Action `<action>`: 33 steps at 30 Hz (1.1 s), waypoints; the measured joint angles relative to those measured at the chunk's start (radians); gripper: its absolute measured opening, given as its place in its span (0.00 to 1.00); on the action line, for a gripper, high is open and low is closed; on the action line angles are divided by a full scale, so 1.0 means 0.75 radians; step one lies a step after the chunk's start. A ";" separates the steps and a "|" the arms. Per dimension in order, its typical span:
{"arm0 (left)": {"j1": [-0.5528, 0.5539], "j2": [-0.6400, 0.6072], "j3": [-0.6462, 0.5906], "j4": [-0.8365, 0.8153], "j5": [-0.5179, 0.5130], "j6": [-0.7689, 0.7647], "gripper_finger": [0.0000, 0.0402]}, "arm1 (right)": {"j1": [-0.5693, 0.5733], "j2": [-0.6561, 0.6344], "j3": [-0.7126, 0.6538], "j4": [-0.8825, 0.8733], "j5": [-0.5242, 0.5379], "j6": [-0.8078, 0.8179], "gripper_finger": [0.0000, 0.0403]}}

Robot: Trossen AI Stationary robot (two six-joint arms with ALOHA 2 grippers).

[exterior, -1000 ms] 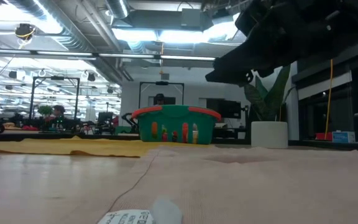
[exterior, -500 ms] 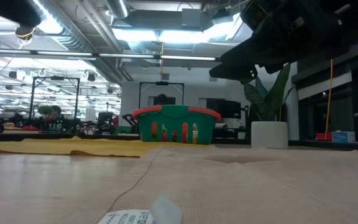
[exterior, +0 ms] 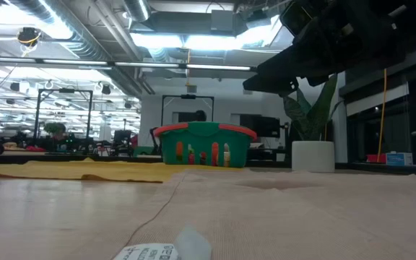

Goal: Pick and placing Produce into tupperware
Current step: Put the red strawberry into the blue basket

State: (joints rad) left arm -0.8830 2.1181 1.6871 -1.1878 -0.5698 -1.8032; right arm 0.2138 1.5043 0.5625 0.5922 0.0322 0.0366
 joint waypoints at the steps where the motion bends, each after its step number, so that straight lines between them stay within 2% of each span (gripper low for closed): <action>1: -0.005 0.000 0.000 -0.001 0.026 -0.003 0.97 | 0.000 0.000 0.000 0.000 0.000 0.000 0.66; 4: -0.025 0.000 0.000 -0.012 0.079 -0.050 0.97 | 0.000 0.000 0.000 -0.001 0.000 -0.001 0.66; 9: -0.052 0.000 0.000 -0.012 0.086 -0.106 0.97 | 0.000 0.000 0.000 0.000 0.000 -0.024 0.66; 33: -0.051 -0.001 0.000 0.024 0.086 -0.060 0.97 | -0.002 0.000 0.000 0.001 0.000 -0.021 0.66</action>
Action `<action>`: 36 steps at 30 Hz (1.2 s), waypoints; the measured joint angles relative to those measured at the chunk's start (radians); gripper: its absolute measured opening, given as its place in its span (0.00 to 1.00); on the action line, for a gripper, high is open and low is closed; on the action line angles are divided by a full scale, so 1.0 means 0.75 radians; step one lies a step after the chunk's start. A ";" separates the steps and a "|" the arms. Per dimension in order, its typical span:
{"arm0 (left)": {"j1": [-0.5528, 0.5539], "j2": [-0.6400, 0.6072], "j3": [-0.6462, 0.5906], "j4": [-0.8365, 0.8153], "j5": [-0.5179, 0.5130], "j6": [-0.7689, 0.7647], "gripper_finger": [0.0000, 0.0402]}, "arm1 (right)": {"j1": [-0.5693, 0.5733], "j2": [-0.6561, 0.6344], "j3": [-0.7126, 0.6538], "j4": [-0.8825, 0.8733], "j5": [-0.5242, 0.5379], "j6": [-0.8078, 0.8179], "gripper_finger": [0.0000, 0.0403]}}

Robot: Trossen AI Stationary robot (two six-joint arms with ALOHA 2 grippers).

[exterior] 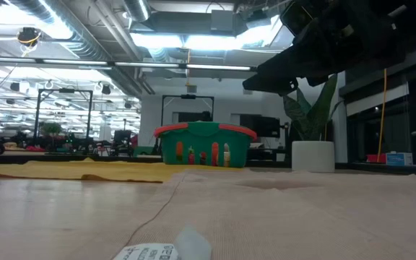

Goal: Pick and placing Produce into tupperware
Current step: Put the red strawberry into the blue basket

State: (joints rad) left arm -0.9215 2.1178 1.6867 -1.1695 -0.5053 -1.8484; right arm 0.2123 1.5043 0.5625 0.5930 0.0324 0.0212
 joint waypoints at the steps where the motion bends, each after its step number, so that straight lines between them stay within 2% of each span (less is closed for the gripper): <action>1: 0.000 0.000 0.000 0.001 0.000 0.000 0.97 | 0.000 0.000 0.000 0.000 0.000 0.000 0.66; 4: 0.005 0.000 0.000 0.008 0.011 -0.001 0.97 | 0.001 0.000 0.000 -0.001 0.000 0.000 0.66; 9: 0.041 0.000 0.000 0.016 0.141 0.000 0.97 | 0.001 0.000 0.000 0.000 0.000 0.000 0.66; 18: 0.084 0.006 -0.084 0.126 0.150 0.061 0.97 | 0.001 0.000 0.000 0.000 0.000 0.001 0.66; 25: 0.093 0.006 -0.189 0.205 0.246 0.026 0.97 | 0.001 0.000 0.000 0.000 0.000 0.001 0.66; 36: 0.095 0.006 -0.240 0.272 0.245 0.031 0.97 | 0.001 0.000 0.000 0.000 0.000 0.001 0.66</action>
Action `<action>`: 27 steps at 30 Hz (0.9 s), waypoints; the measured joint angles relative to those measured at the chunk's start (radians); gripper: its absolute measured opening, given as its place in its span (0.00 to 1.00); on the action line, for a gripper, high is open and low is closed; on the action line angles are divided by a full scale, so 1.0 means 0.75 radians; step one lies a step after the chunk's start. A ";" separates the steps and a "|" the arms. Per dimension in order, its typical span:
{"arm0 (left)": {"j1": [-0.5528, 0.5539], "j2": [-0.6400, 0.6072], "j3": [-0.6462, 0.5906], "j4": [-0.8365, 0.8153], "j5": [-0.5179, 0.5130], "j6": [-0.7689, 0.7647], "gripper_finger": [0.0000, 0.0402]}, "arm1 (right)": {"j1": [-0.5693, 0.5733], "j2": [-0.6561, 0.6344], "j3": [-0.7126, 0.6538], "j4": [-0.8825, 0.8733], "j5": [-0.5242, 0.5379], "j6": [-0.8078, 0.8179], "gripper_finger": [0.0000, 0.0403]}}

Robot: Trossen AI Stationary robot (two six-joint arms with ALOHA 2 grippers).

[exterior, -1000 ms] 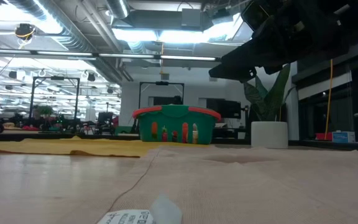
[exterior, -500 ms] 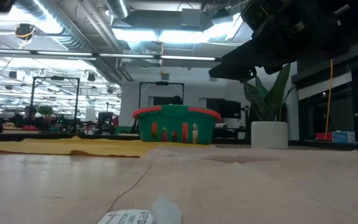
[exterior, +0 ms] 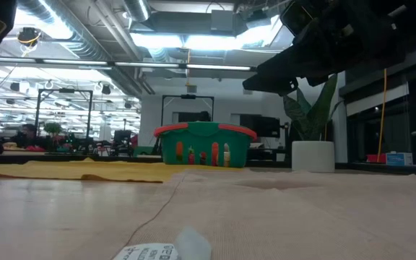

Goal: Pick and placing Produce into tupperware
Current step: Put the red strawberry into the blue basket

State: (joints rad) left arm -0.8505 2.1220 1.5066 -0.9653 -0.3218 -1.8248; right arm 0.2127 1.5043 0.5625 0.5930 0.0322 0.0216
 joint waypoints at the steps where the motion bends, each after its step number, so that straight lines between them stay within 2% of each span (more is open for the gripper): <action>1: 0.002 0.000 0.000 0.001 -0.001 0.001 0.97 | 0.000 0.000 0.000 0.000 0.000 0.000 0.66; 6: 0.015 0.000 0.000 0.000 0.004 0.001 0.96 | 0.000 0.000 0.000 0.000 0.000 0.000 0.66; 10: 0.022 0.000 0.000 -0.002 0.003 0.002 0.92 | 0.000 0.000 0.000 0.000 0.000 0.000 0.66; 27: 0.022 0.000 0.000 -0.004 0.001 0.003 0.55 | 0.001 0.000 0.000 0.000 0.000 0.000 0.66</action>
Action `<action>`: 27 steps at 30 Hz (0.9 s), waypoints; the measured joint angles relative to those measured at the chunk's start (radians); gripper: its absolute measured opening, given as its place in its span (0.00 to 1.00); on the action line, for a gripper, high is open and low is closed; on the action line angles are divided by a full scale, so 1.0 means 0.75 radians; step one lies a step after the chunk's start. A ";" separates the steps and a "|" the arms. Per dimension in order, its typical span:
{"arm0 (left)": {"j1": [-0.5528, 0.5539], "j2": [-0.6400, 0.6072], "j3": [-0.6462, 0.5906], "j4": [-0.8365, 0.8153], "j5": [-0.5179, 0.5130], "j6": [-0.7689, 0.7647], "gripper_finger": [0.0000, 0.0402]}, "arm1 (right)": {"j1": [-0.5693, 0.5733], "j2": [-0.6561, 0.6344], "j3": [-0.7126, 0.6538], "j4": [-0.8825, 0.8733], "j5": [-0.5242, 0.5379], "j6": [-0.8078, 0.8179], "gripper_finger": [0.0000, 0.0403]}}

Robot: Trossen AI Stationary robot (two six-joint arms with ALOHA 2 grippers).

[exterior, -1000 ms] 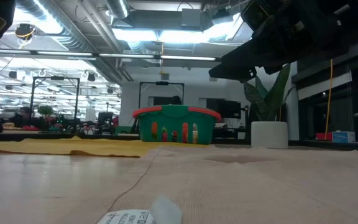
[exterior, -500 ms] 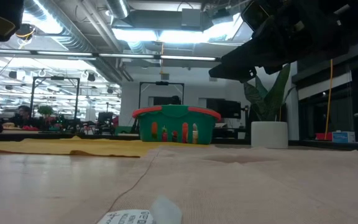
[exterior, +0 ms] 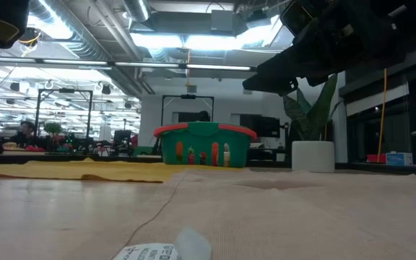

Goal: Pick and placing Produce into tupperware
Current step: Put the red strawberry into the blue basket

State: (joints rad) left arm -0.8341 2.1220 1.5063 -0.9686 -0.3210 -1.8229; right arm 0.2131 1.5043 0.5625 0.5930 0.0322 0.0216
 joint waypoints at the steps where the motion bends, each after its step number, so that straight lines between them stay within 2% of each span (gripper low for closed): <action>1: 0.000 0.000 0.000 0.000 0.000 0.000 0.53 | 0.000 0.000 0.000 0.000 0.000 0.000 0.66; 7: 0.000 0.000 0.000 0.001 -0.001 0.033 0.45 | 0.000 0.000 0.000 0.000 0.000 0.004 0.66; 15: 0.000 0.000 0.000 -0.030 0.000 0.039 0.46 | 0.000 0.000 0.000 0.000 0.000 0.005 0.66; 22: 0.000 -0.008 0.000 -0.080 0.003 0.076 0.43 | 0.000 0.000 0.000 0.000 0.000 0.005 0.66; 27: 0.000 -0.065 0.000 -0.103 -0.131 0.143 0.44 | 0.000 0.000 0.000 0.000 0.000 0.005 0.66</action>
State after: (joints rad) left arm -0.8341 2.0733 1.5063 -1.0459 -0.4191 -1.7158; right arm 0.2131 1.5043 0.5625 0.5930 0.0322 0.0250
